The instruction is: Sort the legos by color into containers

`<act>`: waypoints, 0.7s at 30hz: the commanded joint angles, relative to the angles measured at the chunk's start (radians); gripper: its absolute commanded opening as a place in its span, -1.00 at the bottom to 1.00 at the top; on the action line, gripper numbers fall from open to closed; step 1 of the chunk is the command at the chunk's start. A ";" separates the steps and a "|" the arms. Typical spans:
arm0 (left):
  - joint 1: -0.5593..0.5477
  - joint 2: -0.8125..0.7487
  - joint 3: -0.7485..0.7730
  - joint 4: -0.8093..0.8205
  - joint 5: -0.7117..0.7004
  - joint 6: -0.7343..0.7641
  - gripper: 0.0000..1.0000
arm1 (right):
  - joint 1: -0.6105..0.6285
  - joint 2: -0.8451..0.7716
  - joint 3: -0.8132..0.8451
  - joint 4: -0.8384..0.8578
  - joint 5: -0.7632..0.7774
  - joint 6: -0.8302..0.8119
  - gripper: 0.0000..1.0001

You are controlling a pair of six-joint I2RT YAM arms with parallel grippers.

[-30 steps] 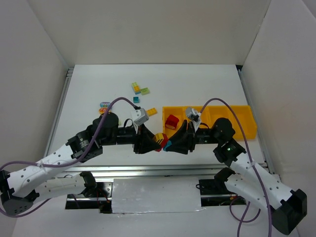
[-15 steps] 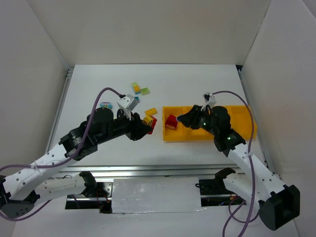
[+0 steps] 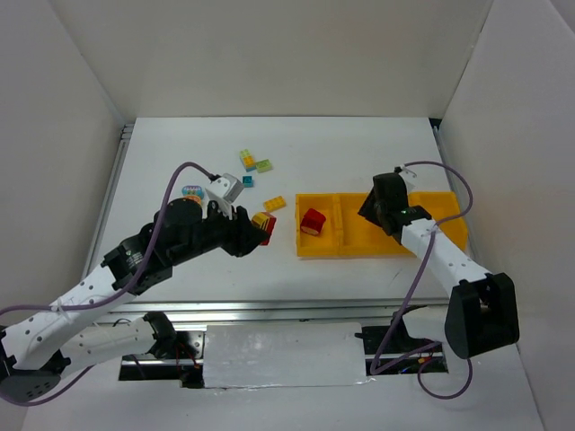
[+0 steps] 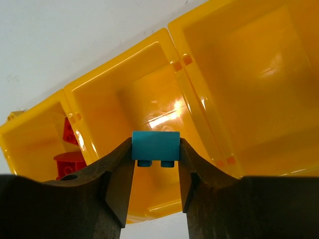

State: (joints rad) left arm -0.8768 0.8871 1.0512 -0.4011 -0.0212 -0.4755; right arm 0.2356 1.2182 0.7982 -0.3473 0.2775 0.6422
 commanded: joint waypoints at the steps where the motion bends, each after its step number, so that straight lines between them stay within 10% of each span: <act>1: 0.007 -0.030 -0.016 0.027 0.012 0.000 -1.00 | -0.010 0.029 0.052 0.017 -0.023 -0.022 0.01; 8: 0.009 -0.031 -0.028 0.048 0.046 0.006 -1.00 | -0.010 0.006 0.053 0.027 -0.122 -0.044 0.78; 15: 0.012 -0.024 -0.054 0.165 0.185 -0.002 -1.00 | -0.007 -0.272 -0.112 0.397 -0.898 -0.148 0.76; 21: 0.018 -0.023 -0.100 0.323 0.481 -0.012 -1.00 | 0.024 -0.393 -0.255 0.966 -1.354 0.186 0.76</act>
State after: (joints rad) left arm -0.8642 0.8688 0.9627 -0.2367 0.2764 -0.4767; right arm 0.2405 0.8589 0.5983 0.2054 -0.7616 0.6590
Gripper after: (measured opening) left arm 0.472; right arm 0.880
